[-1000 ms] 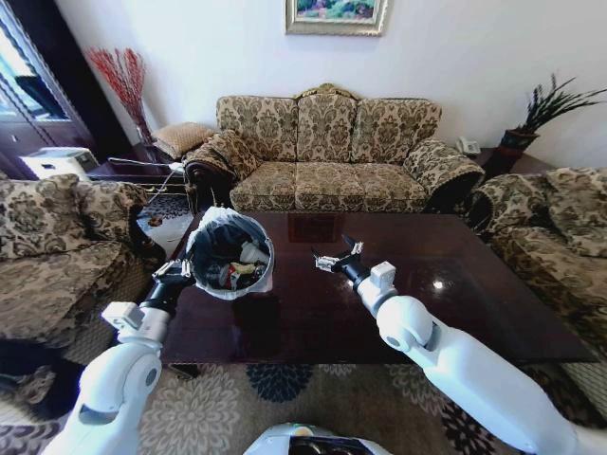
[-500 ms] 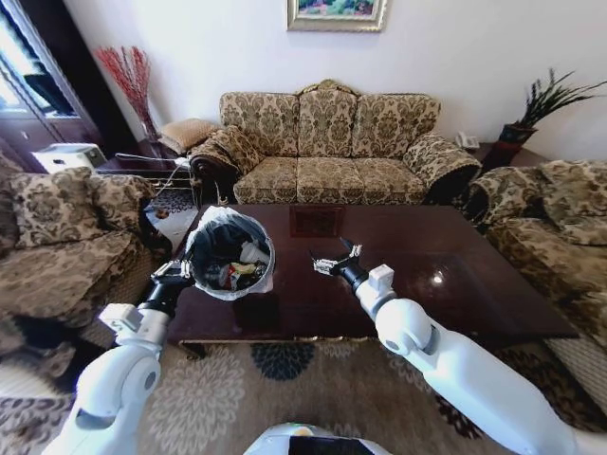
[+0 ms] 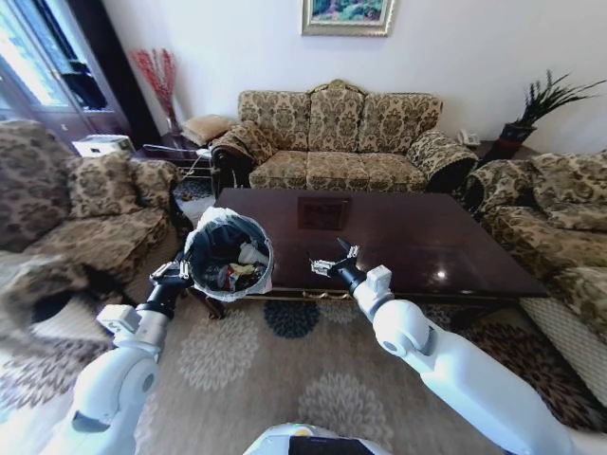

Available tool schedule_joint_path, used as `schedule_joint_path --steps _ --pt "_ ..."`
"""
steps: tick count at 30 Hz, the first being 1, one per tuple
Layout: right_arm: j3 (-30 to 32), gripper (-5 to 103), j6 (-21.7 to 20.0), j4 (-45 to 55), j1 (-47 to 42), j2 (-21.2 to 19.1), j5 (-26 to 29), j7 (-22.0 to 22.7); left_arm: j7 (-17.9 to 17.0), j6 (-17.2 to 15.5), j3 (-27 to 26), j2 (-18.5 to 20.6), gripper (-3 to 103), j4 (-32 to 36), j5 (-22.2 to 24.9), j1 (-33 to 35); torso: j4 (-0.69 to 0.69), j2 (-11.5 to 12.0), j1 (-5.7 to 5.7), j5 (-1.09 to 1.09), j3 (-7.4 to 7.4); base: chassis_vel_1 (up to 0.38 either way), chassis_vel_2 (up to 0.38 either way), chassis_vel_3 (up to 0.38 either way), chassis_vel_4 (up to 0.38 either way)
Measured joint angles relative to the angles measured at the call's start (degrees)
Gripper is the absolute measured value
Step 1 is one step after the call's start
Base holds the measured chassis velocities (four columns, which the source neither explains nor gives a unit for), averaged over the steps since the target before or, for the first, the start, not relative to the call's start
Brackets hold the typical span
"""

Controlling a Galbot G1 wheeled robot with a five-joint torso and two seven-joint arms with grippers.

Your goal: Move to the front of the table and place the trash on the table into the trash bin.

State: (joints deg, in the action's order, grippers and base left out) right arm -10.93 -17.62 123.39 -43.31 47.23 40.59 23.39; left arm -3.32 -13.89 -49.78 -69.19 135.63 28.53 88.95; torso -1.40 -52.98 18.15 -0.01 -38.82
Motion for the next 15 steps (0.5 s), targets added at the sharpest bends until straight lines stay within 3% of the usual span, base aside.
schedule_joint_path --steps 5,15 --pt "0.02 100 0.58 -0.56 0.07 -0.01 -0.70 -0.12 0.33 0.01 -0.16 0.08 2 0.00 0.02 0.24 0.05 -0.05 -0.03 0.01 0.03 0.150 -0.172 -0.157 0.166" --pt "0.37 100 1.77 -2.49 -0.34 1.28 -3.24 -0.80 1.91 0.03 -3.59 -1.32 2 -1.50 1.16 5.25 0.00 0.03 0.12 0.01 -0.05 -0.031 0.031 0.039 -0.036"
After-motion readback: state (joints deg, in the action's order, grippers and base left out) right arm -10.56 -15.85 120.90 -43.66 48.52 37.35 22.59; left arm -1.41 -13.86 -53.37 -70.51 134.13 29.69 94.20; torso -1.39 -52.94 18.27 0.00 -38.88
